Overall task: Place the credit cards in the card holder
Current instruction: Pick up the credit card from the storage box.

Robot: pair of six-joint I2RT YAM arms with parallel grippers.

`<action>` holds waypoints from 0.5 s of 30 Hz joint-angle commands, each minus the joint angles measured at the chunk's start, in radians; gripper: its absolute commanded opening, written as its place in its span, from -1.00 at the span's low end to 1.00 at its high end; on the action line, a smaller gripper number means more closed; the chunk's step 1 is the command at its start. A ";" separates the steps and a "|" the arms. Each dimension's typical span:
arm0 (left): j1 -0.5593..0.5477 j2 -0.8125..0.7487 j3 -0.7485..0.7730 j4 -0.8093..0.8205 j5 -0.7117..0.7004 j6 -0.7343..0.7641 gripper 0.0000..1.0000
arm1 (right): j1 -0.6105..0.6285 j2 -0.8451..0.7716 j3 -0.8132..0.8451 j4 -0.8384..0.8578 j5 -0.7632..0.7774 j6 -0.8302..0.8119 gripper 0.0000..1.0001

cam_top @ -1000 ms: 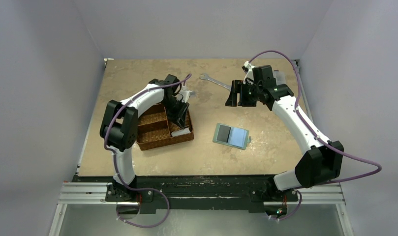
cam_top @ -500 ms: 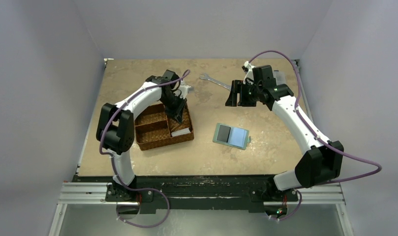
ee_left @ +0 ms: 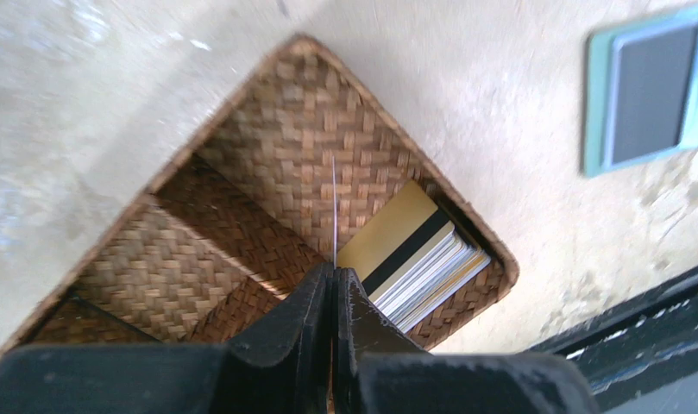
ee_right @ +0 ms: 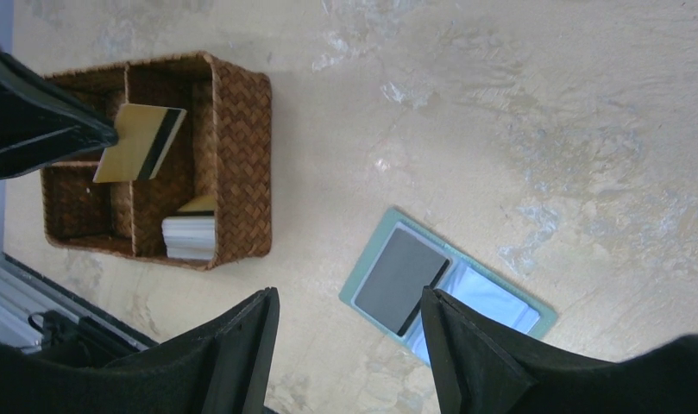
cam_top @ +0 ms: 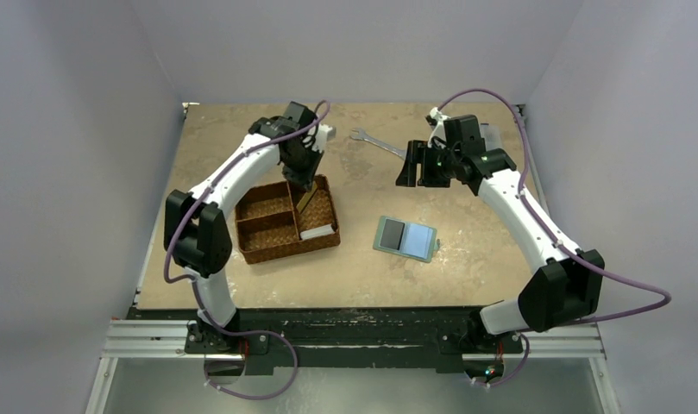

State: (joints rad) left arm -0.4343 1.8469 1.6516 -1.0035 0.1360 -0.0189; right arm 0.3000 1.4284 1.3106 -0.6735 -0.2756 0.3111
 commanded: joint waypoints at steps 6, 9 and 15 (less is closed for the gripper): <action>0.006 -0.164 0.085 0.016 -0.077 -0.201 -1.00 | 0.009 -0.035 0.029 0.087 -0.018 0.078 0.39; 0.015 -0.268 -0.024 0.094 -0.084 -0.240 -1.00 | 0.055 -0.028 -0.003 0.181 -0.121 0.091 0.42; 0.089 -0.462 -0.166 0.195 -0.058 -0.253 -1.00 | 0.207 -0.005 -0.125 0.614 -0.313 0.250 0.53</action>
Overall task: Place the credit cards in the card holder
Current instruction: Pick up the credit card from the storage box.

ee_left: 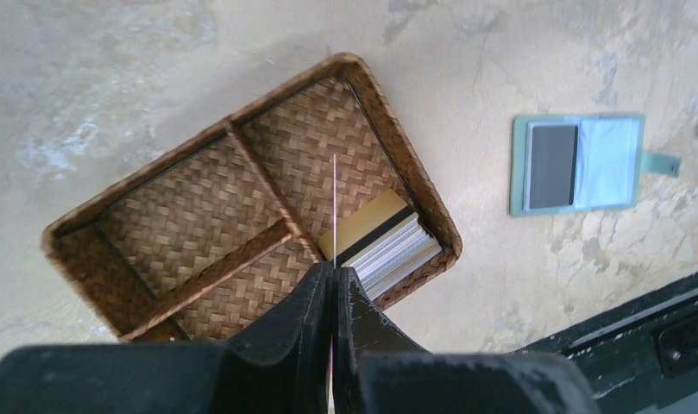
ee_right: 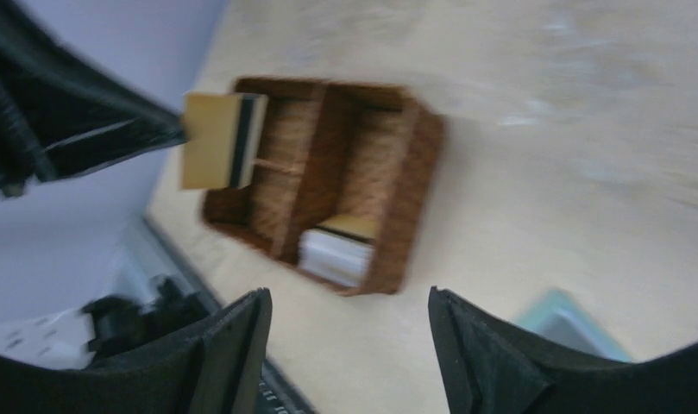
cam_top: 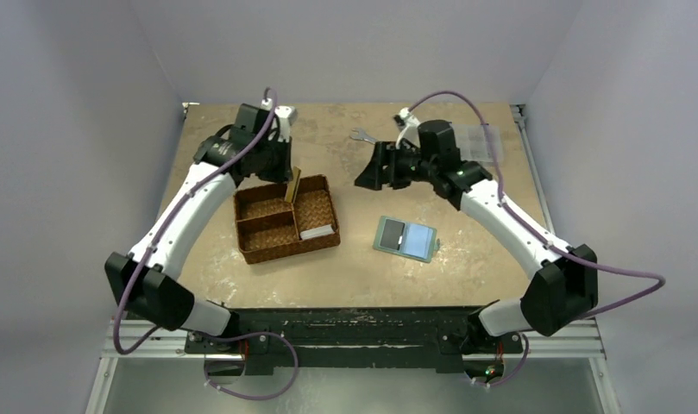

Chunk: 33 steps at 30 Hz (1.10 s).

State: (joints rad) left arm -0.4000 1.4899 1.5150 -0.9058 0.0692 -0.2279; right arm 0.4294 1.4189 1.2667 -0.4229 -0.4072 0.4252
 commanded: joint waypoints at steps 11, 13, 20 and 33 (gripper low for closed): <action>0.093 -0.316 -0.070 0.206 0.167 -0.173 -1.00 | 0.242 0.177 -0.158 1.126 -0.308 0.513 0.72; 0.093 -0.343 -0.072 0.210 0.189 -0.199 -1.00 | 0.244 0.206 -0.159 1.192 -0.308 0.572 0.70; 0.093 -0.399 -0.104 0.264 0.282 -0.268 -1.00 | 0.249 0.237 -0.188 1.416 -0.335 0.723 0.63; 0.093 -0.442 -0.216 0.371 0.385 -0.341 -1.00 | 0.245 0.202 -0.289 1.574 -0.324 0.842 -0.44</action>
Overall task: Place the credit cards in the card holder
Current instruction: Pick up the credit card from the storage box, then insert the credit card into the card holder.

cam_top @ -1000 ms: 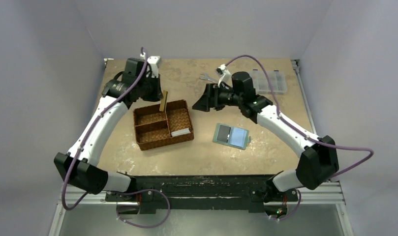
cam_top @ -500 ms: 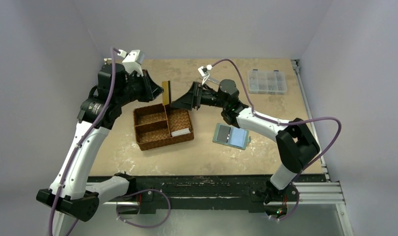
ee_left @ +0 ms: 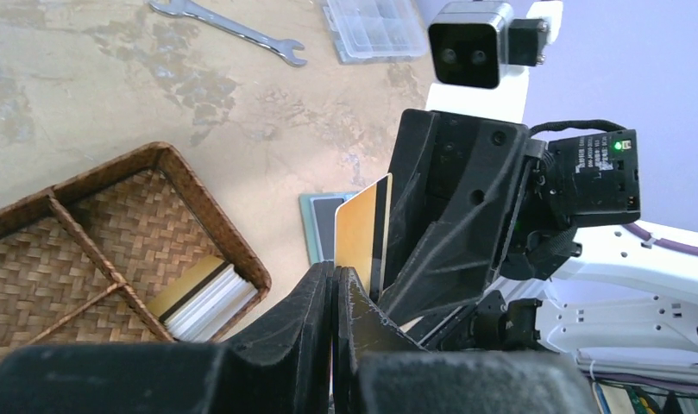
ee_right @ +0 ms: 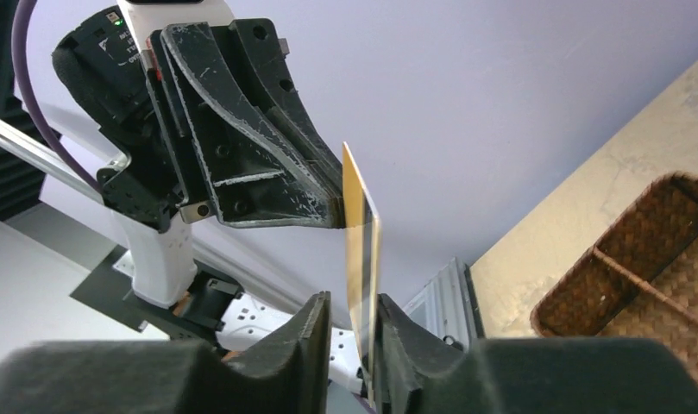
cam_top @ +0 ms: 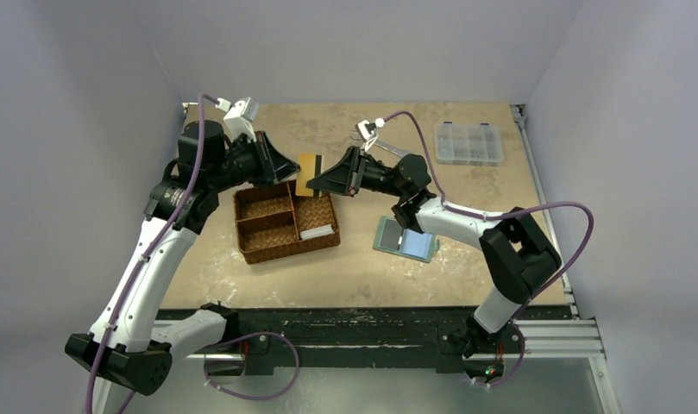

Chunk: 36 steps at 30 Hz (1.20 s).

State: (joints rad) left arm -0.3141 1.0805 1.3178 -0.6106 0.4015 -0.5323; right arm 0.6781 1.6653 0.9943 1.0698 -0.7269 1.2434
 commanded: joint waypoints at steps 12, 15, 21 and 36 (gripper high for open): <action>0.000 -0.062 -0.404 0.751 0.332 -0.416 0.08 | -0.188 -0.279 -0.351 0.130 -0.120 0.082 -1.00; -0.065 -0.012 -0.445 0.878 0.339 -0.468 0.17 | -0.207 -0.366 -0.396 0.048 -0.131 0.047 -1.00; -0.231 0.084 -0.473 1.045 0.277 -0.499 0.21 | -0.219 -0.467 -0.417 -0.078 -0.131 0.002 -1.00; -0.281 0.133 -0.491 1.159 0.289 -0.523 -0.76 | -0.239 -0.474 -0.433 -0.034 -0.144 0.044 -1.00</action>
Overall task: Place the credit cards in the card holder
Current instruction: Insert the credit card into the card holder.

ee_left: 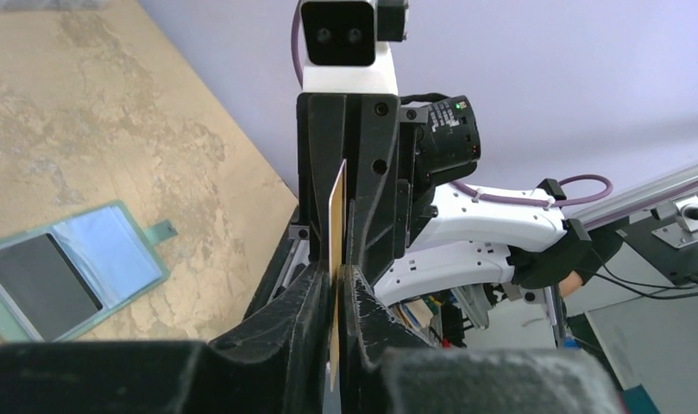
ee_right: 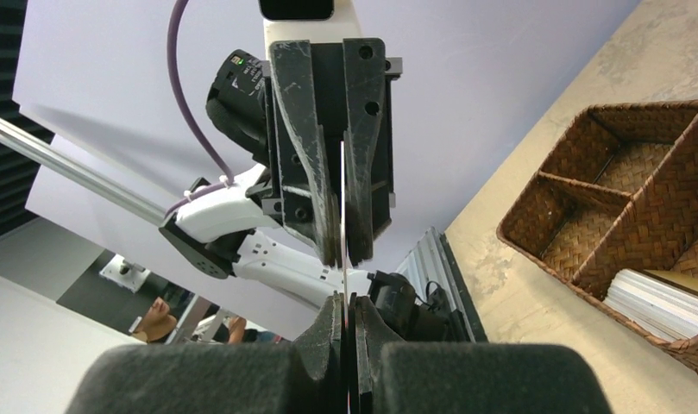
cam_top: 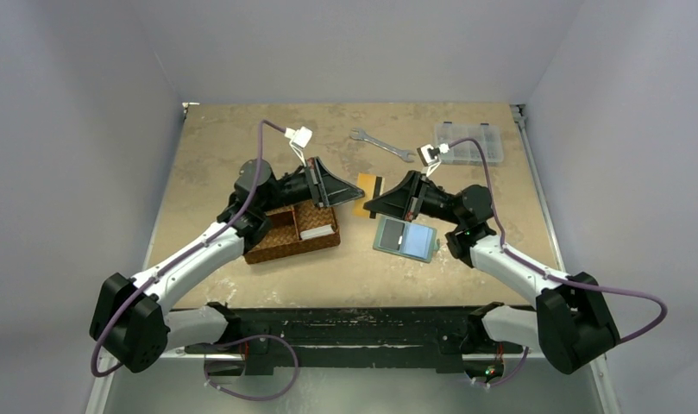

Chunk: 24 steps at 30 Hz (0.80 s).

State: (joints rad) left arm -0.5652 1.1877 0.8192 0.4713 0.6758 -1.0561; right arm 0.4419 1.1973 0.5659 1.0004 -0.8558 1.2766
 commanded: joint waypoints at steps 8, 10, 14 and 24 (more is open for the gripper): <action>-0.042 0.040 0.098 -0.273 -0.116 0.239 -1.00 | -0.140 -0.108 0.008 -0.466 0.051 -0.255 -0.33; -0.042 0.054 0.141 -0.445 -0.186 0.343 -1.00 | -0.193 -0.124 0.067 -0.826 0.158 -0.477 -0.03; -0.044 0.105 0.143 -0.551 -0.205 0.409 -1.00 | -0.229 -0.048 0.143 -1.227 0.335 -0.721 0.06; -0.163 0.449 0.243 -0.398 -0.150 0.371 -1.00 | -0.246 -0.011 0.056 -1.238 0.619 -0.729 -0.38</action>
State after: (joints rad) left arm -0.6907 1.5360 0.9752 0.0067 0.5102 -0.6926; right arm 0.2073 1.1606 0.6277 -0.2054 -0.3763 0.6098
